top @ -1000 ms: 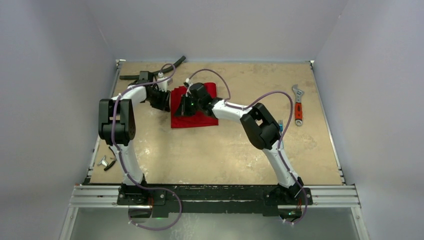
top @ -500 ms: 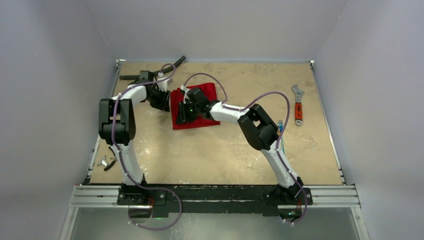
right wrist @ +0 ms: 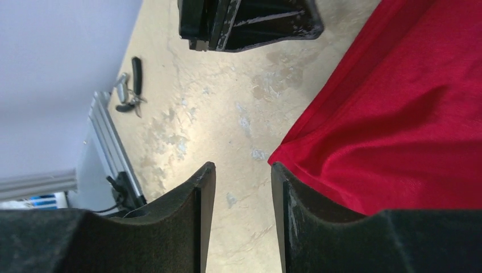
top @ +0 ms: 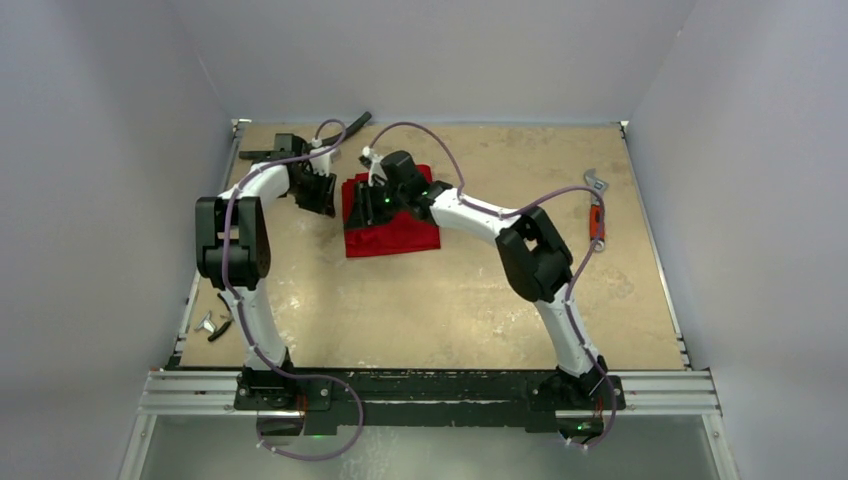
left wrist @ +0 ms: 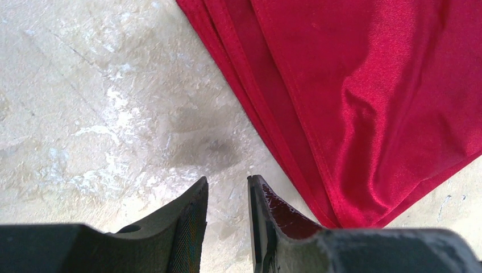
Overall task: Fold the napkin into a case and place the utensils inside
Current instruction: Fold the rectangle-folded napkin at the center of the board, then smooth out the square-folded napkin at the center of the board.
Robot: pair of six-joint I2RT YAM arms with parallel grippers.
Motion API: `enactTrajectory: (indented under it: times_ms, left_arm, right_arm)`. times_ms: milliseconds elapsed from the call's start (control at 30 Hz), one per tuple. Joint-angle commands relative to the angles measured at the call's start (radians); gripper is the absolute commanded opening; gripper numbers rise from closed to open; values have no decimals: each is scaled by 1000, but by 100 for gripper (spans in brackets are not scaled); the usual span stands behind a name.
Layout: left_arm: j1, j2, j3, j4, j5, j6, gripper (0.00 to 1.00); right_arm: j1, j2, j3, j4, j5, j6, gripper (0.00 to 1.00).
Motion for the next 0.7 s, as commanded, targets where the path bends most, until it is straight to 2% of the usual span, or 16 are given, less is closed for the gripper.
enactTrajectory:
  times_ms: [0, 67, 233, 467, 667]
  left_arm:
    - [18, -21, 23, -7, 25, -22, 31]
    - [18, -21, 20, -10, 43, -26, 31]
    - [18, -26, 13, -40, 64, -11, 30]
    - [18, -53, -11, -46, 78, -3, 31]
    - [18, -53, 22, -60, 83, -11, 30]
  right_arm:
    - [-58, -99, -38, 8, 66, 52, 40]
    - [-60, -79, -32, -1, 135, 52, 36]
    - [-35, -24, -5, -54, 249, 7, 41]
    - [12, 13, -28, -28, 234, 17, 40]
    - [23, 8, -65, 11, 156, 52, 39]
